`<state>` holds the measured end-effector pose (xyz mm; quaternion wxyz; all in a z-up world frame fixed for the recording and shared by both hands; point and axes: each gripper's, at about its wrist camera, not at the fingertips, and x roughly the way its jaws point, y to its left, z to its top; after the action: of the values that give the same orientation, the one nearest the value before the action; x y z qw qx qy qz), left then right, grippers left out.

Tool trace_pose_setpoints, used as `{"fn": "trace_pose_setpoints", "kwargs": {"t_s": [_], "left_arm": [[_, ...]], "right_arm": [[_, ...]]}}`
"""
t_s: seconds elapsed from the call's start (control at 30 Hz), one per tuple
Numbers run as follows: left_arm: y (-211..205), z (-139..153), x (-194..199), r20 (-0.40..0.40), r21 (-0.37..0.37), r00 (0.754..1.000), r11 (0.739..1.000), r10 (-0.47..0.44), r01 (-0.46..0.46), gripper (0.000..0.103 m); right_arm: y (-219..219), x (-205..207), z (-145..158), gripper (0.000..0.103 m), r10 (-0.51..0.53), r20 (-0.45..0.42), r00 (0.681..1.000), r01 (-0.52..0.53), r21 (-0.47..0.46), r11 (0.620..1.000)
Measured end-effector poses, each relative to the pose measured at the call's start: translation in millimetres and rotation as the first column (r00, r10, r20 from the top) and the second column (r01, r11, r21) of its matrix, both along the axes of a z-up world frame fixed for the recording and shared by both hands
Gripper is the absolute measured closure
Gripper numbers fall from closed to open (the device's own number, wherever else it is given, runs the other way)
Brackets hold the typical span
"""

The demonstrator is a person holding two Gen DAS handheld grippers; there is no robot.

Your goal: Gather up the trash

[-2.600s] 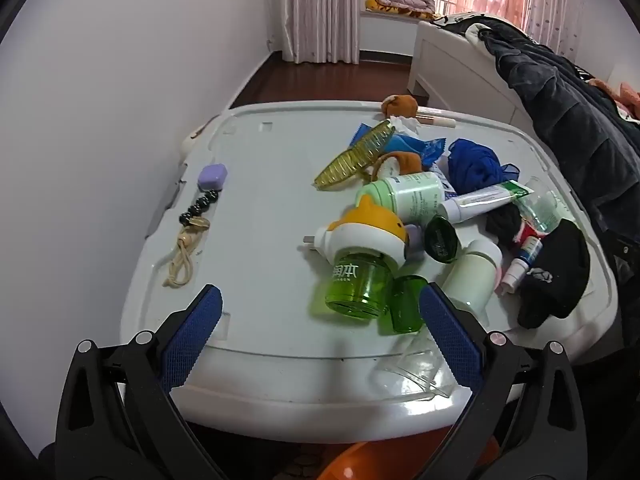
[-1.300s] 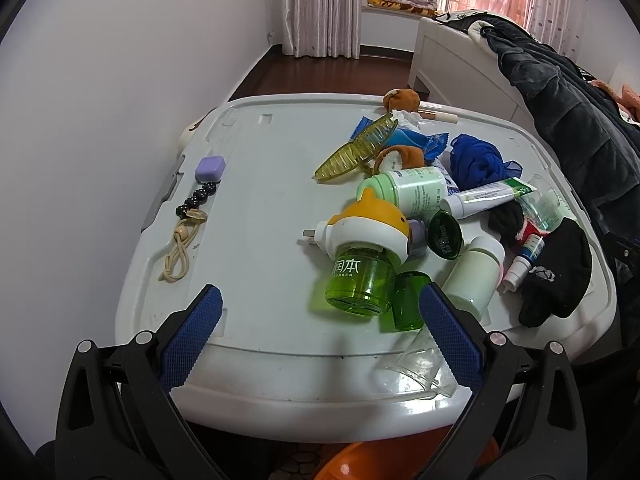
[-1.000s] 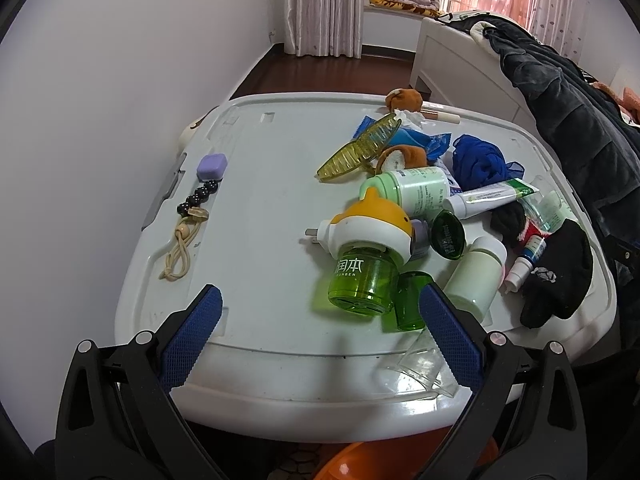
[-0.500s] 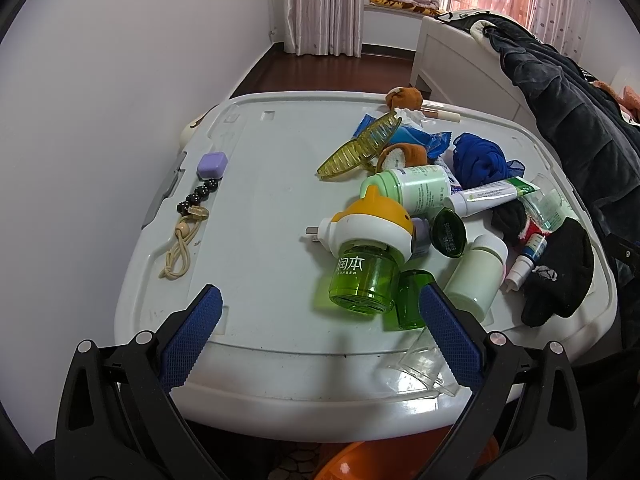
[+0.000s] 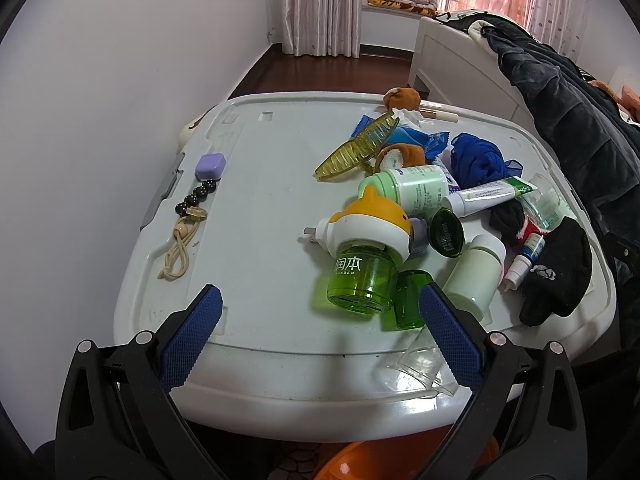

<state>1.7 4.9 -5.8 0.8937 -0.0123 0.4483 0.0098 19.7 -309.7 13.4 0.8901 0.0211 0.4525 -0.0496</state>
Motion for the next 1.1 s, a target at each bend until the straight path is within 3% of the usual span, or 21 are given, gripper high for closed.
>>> {"fn": "trace_pose_setpoints", "kwargs": {"t_s": [0.6,0.83,0.9,1.0,1.07,1.1], "left_arm": [[0,0,-2,0.007,0.005,1.0,1.0,-0.003,0.003,0.007],[8,5,-5,0.019,-0.031,1.0,1.0,0.007,-0.006,0.007],[9,6,-4,0.018,-0.039,1.0,0.999,0.007,-0.006,0.007],[11,5,-2,0.009,-0.049,1.0,0.999,0.008,-0.008,0.007],[12,5,-1,0.009,-0.047,1.0,0.999,0.01,-0.01,0.007],[12,5,0,0.009,-0.044,1.0,0.999,0.012,-0.011,0.007]], "right_arm": [[0,5,-3,0.005,0.011,-0.027,1.0,-0.011,-0.001,1.0],[-18,45,12,0.005,0.073,-0.038,0.997,-0.073,0.012,0.997],[-25,66,7,0.005,0.089,-0.077,0.993,-0.087,0.02,0.996],[-28,98,-17,0.006,0.13,-0.214,0.968,-0.113,0.09,0.99],[-23,111,-32,0.022,0.169,-0.277,0.946,-0.138,0.126,0.982],[-18,118,-42,0.026,0.176,-0.319,0.931,-0.15,0.102,0.983]]}}
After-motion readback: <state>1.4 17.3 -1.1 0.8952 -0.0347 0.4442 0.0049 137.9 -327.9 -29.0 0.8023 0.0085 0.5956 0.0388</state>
